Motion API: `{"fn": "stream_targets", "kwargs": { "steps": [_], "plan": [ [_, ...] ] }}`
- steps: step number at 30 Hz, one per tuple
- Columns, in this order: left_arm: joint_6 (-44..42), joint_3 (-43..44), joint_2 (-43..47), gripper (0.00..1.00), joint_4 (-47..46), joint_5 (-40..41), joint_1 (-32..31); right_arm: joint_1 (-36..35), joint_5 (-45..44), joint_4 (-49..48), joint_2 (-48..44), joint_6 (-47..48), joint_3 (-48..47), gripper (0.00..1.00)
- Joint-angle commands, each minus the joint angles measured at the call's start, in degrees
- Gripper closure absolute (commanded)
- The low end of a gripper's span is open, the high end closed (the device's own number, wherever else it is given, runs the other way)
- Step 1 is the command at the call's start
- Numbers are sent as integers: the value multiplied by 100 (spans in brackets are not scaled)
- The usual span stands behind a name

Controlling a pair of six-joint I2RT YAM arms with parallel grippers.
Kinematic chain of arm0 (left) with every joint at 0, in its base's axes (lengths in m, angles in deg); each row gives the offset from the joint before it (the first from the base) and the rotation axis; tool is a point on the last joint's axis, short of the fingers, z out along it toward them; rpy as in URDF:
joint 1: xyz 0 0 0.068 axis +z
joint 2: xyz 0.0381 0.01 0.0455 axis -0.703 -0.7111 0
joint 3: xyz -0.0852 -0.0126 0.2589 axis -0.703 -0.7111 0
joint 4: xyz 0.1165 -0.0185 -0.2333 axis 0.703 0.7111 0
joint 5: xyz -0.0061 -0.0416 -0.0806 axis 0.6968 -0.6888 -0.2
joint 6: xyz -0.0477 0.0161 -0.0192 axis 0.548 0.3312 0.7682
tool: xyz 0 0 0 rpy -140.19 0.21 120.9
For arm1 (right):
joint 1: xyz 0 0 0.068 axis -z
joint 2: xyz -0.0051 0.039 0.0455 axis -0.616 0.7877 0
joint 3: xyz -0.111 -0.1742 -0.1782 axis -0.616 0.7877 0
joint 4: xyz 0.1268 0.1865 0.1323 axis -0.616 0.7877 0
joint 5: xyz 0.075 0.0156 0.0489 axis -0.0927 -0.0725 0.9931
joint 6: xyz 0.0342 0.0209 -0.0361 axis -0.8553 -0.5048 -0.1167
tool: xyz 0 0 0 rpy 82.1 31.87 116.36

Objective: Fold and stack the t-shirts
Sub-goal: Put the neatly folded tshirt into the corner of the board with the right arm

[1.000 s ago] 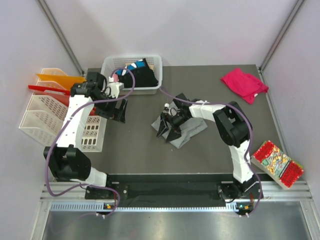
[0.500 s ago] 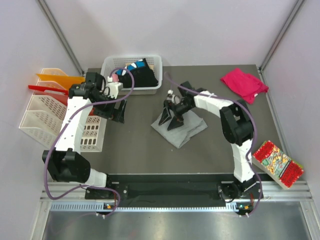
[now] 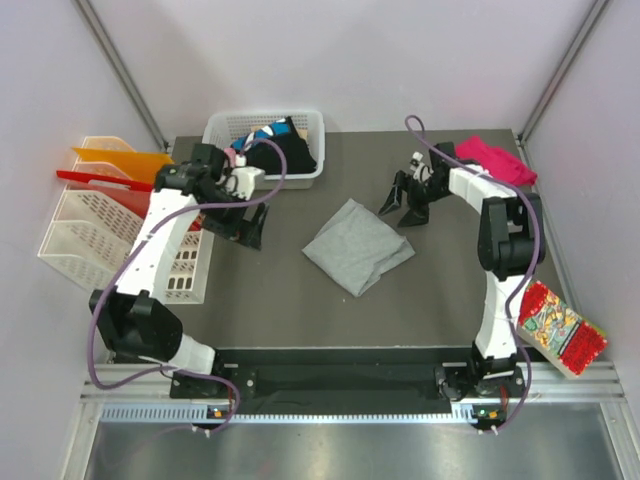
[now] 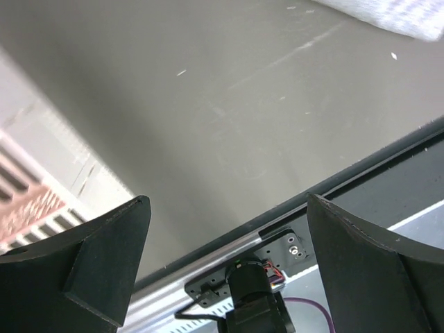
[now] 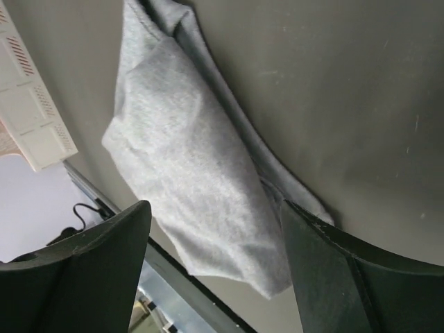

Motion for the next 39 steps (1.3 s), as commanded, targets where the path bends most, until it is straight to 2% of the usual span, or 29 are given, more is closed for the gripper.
{"fn": "stream_targets", "kwargs": {
  "steps": [1,4,6,10,18,21,30,39],
  "plan": [
    [57,240,-431,1,-265,134,-952,32,-66,-125,457,317,-350,25],
    [153,424,-897,1,-546,337,-1481,198,-49,-195,659,334,-446,25],
    [224,582,-1327,1,-792,250,-1615,304,-40,-230,764,352,-455,25],
    [303,1406,-2180,1,-1003,223,-2001,611,-22,-371,827,352,-412,24],
    [610,2015,-3323,1,-2163,162,-2441,761,162,-362,1046,545,-350,24],
    [777,2104,-3605,1,-2296,21,-2582,761,468,-371,1116,668,-139,24],
    [1059,945,-3518,1,-3104,-111,-2828,533,1128,-696,1152,660,502,24],
    [1279,-5,-3403,1,-3842,-58,-2837,-143,1094,-687,1222,669,792,25]
  ]
}}
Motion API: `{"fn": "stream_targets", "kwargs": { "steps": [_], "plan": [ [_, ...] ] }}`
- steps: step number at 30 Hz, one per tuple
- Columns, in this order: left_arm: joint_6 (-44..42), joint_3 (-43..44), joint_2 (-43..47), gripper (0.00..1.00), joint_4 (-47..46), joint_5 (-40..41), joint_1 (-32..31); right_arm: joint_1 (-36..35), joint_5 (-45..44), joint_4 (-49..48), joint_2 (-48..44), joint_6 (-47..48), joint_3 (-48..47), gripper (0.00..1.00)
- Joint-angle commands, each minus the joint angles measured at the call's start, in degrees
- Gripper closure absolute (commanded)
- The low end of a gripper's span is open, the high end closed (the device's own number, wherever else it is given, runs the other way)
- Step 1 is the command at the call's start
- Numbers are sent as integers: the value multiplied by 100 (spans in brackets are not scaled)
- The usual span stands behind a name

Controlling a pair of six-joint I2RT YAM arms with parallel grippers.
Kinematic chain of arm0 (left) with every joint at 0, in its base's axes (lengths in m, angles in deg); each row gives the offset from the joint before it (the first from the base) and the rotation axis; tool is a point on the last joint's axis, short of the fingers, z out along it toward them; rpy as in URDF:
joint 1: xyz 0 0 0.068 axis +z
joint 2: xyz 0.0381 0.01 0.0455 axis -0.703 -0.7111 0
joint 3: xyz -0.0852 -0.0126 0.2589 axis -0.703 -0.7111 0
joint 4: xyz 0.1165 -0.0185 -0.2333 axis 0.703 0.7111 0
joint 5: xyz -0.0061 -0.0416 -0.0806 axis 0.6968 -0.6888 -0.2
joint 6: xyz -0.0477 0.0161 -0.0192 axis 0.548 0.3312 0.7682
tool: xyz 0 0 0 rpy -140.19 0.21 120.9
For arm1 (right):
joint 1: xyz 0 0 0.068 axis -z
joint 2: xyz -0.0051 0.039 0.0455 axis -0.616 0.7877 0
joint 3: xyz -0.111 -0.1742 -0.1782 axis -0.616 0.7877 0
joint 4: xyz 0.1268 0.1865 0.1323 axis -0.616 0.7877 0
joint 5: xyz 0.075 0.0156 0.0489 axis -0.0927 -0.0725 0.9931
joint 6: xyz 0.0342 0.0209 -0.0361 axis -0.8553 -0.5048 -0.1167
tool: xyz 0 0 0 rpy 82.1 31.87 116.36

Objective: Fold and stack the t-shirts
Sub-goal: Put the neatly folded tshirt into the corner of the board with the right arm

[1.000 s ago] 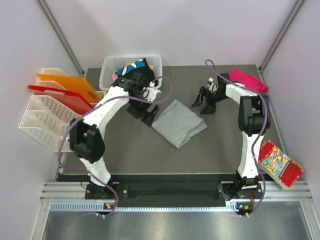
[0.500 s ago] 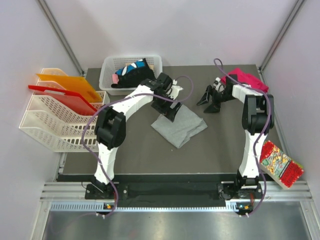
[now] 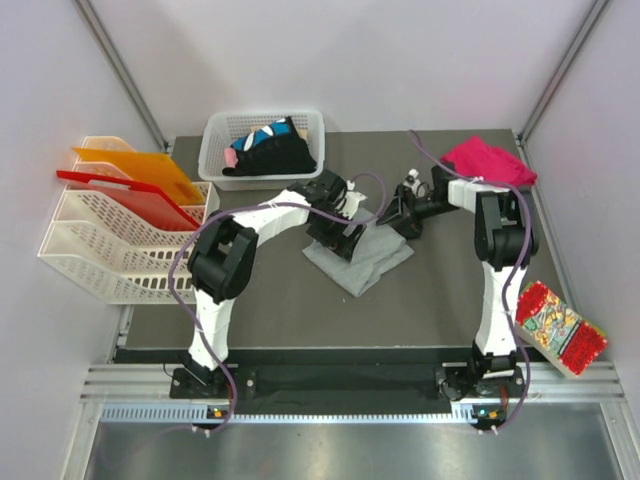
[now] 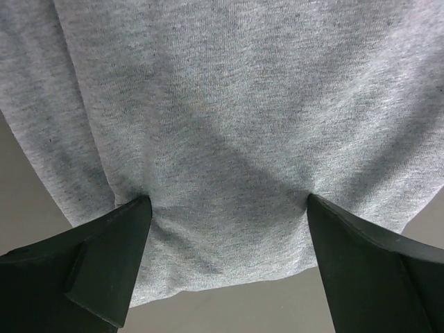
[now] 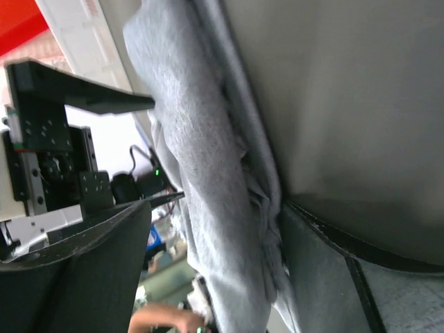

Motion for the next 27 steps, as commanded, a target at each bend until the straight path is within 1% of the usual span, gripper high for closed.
{"fn": "stream_targets", "kwargs": {
  "steps": [1,9,12,13,15,16,17,19,23,25,26,27],
  "plan": [
    [201,-482,170,1,-527,-2,0,-482,-849,-45,398,334,388,25],
    [280,-746,232,1,-747,-124,-9,-869,-858,-132,460,141,371,37],
    [254,-746,285,1,-721,-151,0,-957,-814,-264,538,-43,266,48],
    [210,-729,294,1,-660,-142,0,-975,-788,-299,582,-87,222,59],
    [140,-694,302,1,-589,-98,0,-1010,-770,-317,635,-167,64,74],
    [114,-685,320,1,-563,-72,18,-1036,-761,-317,653,-202,11,92],
    [105,-633,338,1,-476,-46,44,-1028,-744,-326,670,-263,-50,100],
    [43,-588,434,1,-353,-37,105,-1001,-726,-335,636,-299,-217,100],
    [-80,-352,697,1,43,-28,464,-861,-673,-300,486,-456,-656,100],
    [-211,-281,926,1,315,-1,632,-607,-682,-309,355,-553,-1034,100],
    [-264,-272,1014,1,429,16,816,-501,-682,-404,302,-728,-1157,100],
    [-360,-254,1197,1,596,25,913,-248,-665,-501,258,-834,-1358,100]
  ]
}}
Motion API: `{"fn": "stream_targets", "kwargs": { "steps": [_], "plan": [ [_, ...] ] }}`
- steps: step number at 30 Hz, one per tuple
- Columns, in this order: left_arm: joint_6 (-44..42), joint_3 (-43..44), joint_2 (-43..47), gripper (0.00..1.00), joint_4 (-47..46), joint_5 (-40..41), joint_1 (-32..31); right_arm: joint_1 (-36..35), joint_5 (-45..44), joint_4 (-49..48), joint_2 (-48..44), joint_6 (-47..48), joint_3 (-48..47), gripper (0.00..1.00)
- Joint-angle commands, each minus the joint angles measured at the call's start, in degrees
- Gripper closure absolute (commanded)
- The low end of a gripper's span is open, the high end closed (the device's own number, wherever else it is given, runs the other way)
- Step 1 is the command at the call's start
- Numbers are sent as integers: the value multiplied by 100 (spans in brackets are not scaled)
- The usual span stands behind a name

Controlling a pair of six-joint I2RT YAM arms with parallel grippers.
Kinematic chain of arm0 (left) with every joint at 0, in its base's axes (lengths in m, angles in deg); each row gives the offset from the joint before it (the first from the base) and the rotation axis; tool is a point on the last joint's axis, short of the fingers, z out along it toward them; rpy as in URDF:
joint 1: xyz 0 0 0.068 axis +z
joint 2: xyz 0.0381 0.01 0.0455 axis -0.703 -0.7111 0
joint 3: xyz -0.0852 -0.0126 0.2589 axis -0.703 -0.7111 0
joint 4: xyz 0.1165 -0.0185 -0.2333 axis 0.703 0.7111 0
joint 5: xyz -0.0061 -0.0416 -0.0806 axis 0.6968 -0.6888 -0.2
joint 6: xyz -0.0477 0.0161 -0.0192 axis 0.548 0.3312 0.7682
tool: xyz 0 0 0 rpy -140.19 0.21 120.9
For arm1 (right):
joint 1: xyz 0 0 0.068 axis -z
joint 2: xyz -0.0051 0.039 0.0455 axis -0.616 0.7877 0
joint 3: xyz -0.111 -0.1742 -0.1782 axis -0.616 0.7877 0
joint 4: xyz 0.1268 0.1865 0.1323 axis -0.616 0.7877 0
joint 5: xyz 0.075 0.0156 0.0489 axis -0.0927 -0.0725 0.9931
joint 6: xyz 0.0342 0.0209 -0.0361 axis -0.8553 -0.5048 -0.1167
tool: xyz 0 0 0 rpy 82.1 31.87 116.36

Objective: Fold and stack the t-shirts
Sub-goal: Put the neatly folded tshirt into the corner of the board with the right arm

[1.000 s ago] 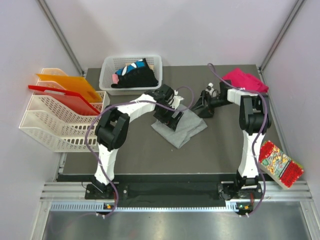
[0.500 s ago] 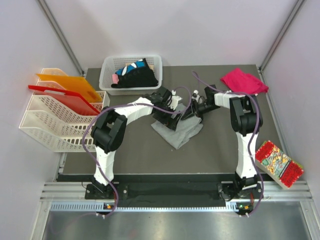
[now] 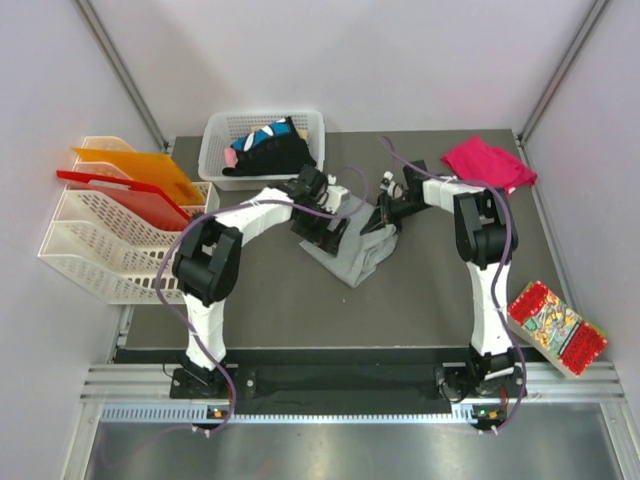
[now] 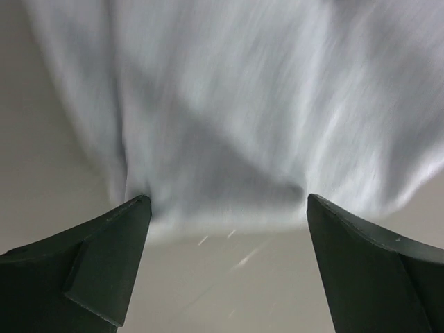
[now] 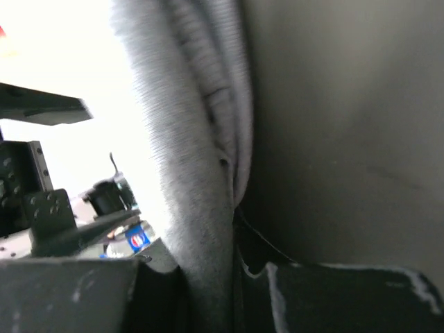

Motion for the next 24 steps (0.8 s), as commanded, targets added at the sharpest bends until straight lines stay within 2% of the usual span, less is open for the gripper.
{"fn": "stream_targets", "kwargs": {
  "steps": [1,5,9,17,24],
  "plan": [
    [-363,238,827,1,870,45,595,700,-263,-637,-228,-498,-923,100],
    [-557,71,1302,1,1231,-43,1139,1263,-298,-787,-193,-928,-1678,100],
    [-706,-385,1925,1,1328,62,1377,1851,-324,-980,-70,-1271,-2425,100],
    [-724,-1194,2489,1,1425,89,1694,2547,-455,-2043,-26,-2247,-2506,100],
    [-663,-1564,2752,1,1460,88,1791,3021,-903,-2141,-184,-2309,-2524,100]
  ]
}}
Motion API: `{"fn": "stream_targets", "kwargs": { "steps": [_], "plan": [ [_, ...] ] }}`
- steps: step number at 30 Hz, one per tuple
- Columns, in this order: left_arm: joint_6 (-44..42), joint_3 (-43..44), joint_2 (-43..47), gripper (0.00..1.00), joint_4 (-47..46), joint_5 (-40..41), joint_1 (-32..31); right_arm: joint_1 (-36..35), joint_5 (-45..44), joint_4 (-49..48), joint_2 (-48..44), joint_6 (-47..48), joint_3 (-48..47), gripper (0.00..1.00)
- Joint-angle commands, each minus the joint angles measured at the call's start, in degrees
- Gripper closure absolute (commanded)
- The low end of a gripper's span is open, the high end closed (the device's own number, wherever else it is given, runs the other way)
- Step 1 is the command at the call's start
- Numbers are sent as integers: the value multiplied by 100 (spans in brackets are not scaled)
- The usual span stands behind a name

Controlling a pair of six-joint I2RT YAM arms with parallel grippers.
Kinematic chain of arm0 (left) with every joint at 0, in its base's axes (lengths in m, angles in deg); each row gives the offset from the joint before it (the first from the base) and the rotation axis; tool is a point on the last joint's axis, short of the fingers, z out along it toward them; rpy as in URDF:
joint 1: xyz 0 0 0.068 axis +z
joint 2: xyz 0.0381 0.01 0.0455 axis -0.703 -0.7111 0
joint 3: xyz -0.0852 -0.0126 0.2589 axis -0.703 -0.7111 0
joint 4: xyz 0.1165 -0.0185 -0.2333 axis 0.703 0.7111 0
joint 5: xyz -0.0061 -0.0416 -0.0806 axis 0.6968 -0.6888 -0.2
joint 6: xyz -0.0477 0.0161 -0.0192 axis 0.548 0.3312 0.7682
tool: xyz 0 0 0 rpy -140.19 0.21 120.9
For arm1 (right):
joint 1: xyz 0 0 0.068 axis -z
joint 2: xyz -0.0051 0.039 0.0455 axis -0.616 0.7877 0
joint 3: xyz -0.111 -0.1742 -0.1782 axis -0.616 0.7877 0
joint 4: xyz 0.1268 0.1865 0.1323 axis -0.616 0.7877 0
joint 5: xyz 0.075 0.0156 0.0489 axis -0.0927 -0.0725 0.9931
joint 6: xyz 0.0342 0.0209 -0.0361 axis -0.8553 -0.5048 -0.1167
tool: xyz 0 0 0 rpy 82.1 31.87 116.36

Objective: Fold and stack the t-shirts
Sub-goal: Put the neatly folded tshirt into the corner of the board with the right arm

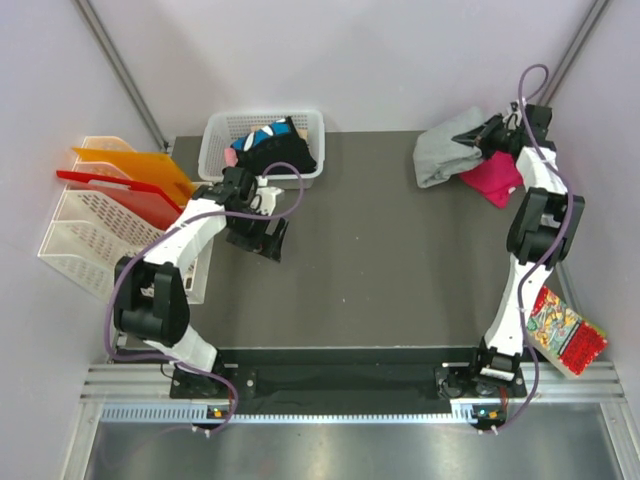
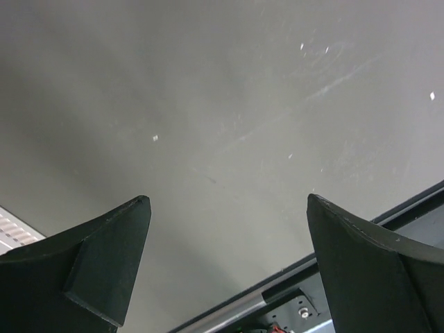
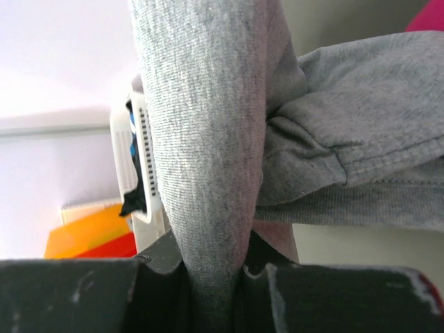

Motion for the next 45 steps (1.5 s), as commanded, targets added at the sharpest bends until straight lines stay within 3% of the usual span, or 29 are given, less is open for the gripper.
{"fn": "stream_targets", "kwargs": {
  "steps": [1,15,25,27,30,31,34,35,38,40,45],
  "plan": [
    [-35,-156,407,1,66,-18,75,309,-283,-473,-271,-205,-207,100],
    [52,-315,513,1,83,25,146,819,-977,53,150,-126,-1200,100],
    [96,-60,390,1,153,-150,154,732,-1426,571,-210,498,162,100],
    [105,-69,381,1,153,-177,154,723,-1671,774,-228,665,154,91],
    [88,-25,399,1,188,-194,154,618,-2356,1327,-386,955,-30,58],
    [88,10,399,1,197,-186,154,574,-2636,1685,-508,1034,-101,41],
    [79,106,408,1,276,-212,154,249,-4050,2589,-684,1306,-583,24],
    [79,124,408,1,329,-238,154,31,-5046,2916,-668,1385,-1107,22],
    [70,142,521,1,382,-273,154,-322,-6378,3709,-606,1483,-1987,10],
    [18,107,583,1,426,-247,154,-419,-6933,4033,-667,1413,-2218,1],
    [-53,-7,820,1,522,-195,163,-578,-7727,4413,-1333,1071,-1887,0]
  ]
}}
